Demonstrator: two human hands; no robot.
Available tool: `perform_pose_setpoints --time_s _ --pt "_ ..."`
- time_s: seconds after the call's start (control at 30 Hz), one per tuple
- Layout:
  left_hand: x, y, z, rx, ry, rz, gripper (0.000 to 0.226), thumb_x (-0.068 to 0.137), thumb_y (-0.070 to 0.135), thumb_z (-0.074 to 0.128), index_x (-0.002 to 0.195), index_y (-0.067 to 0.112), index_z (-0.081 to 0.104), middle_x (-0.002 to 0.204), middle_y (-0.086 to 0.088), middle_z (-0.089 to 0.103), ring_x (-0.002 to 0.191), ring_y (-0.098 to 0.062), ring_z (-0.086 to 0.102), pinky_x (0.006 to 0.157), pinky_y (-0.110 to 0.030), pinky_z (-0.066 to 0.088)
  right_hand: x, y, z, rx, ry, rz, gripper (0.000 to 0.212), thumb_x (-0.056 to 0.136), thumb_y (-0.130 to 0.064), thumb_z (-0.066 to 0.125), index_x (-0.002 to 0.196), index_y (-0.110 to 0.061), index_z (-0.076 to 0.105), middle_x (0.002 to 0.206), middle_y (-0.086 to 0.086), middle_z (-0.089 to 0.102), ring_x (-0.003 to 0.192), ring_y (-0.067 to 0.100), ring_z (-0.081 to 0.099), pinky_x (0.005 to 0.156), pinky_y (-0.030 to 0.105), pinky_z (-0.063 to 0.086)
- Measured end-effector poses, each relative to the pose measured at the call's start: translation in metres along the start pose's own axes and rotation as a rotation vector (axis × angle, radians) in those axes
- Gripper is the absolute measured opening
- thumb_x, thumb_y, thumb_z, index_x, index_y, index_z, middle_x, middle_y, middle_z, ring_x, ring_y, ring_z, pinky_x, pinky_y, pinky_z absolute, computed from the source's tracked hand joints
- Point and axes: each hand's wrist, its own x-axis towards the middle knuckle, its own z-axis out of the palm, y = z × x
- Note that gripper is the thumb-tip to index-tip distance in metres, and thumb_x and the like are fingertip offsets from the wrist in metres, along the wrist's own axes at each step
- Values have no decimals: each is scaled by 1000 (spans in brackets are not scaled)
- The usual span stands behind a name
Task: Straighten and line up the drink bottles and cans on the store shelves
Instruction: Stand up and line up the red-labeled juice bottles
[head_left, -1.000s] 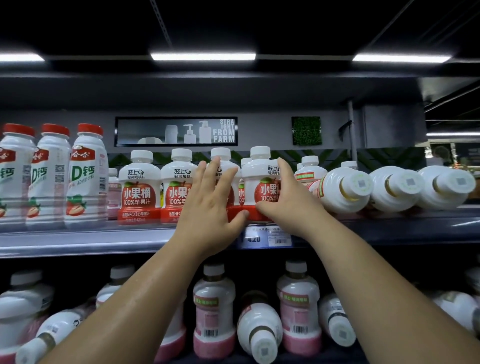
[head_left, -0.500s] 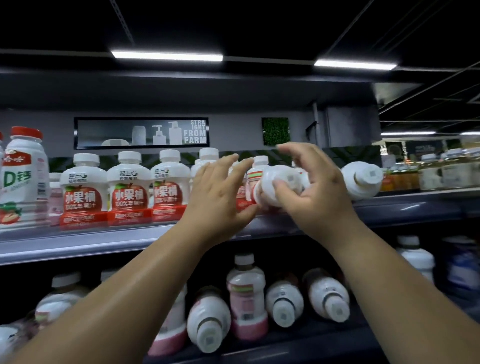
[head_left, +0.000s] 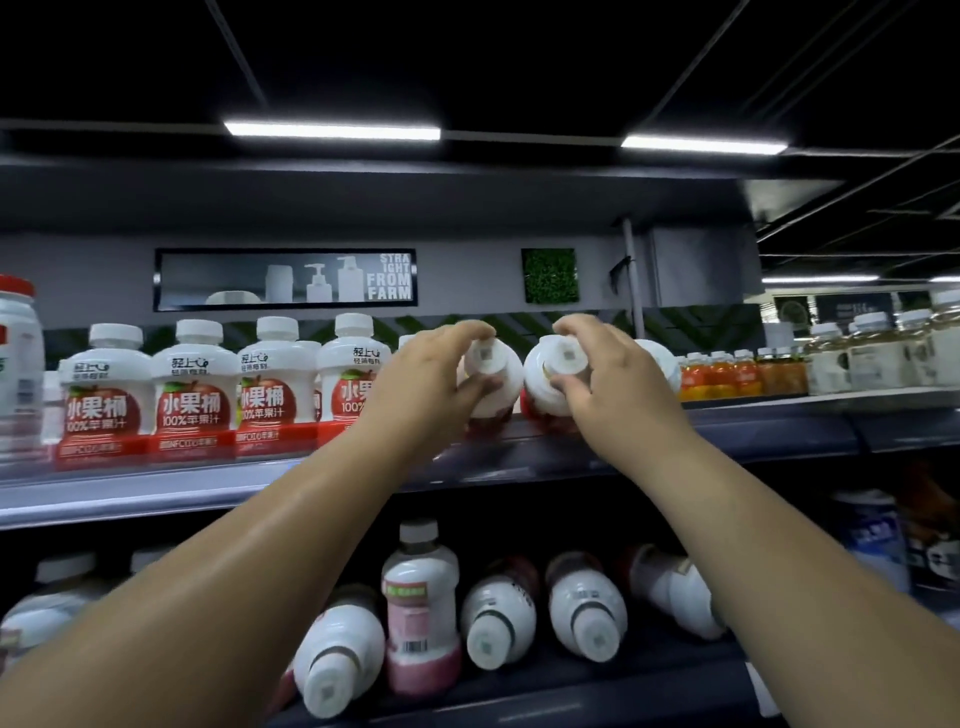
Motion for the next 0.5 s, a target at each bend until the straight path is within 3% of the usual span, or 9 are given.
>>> perform_pose_setpoints --time_s 0.1,0.2,0.27,0.33,0.43,0.5 --pt "19 -3 -12 -72 20 -156 35 92 44 62 125 31 58 114 1 65 101 -20 58 81 -34 46 26 -1 4 99 7 24 33 91 -12 63 121 -21 52 104 1 58 89 18 50 68 24 28" --pt "43 -9 -24 -103 -6 -284 25 95 41 58 118 31 60 104 -2 68 85 -20 64 75 -41 56 59 -1 12 263 5 141 27 90 -16 60 112 -26 48 101 -7 57 84 10 55 64 20 35" --pt "54 -14 -27 -66 -73 -338 20 98 40 54 115 31 60 104 -1 67 83 -18 64 73 -43 58 75 -1 21 399 -1 236 25 91 -16 58 110 -28 47 104 -8 59 89 7 58 69 18 41" --pt "60 -21 -25 -6 -149 -378 21 101 37 48 118 30 59 107 -1 65 86 -18 63 75 -42 58 80 2 34 403 -24 278 21 95 -20 53 115 -25 48 110 -2 61 95 15 59 77 29 44" --pt "63 -32 -24 258 -165 -283 27 102 43 41 119 34 59 108 2 67 93 -14 57 85 -38 50 75 6 51 350 -66 310 30 98 -35 47 127 -26 48 120 -1 62 101 17 56 86 35 44" --pt "66 -38 -21 493 -108 -132 33 96 60 41 108 40 64 102 10 65 105 -17 50 95 -42 36 70 9 54 348 -143 371 52 86 -54 55 134 -34 46 125 -5 62 109 20 58 95 41 47"
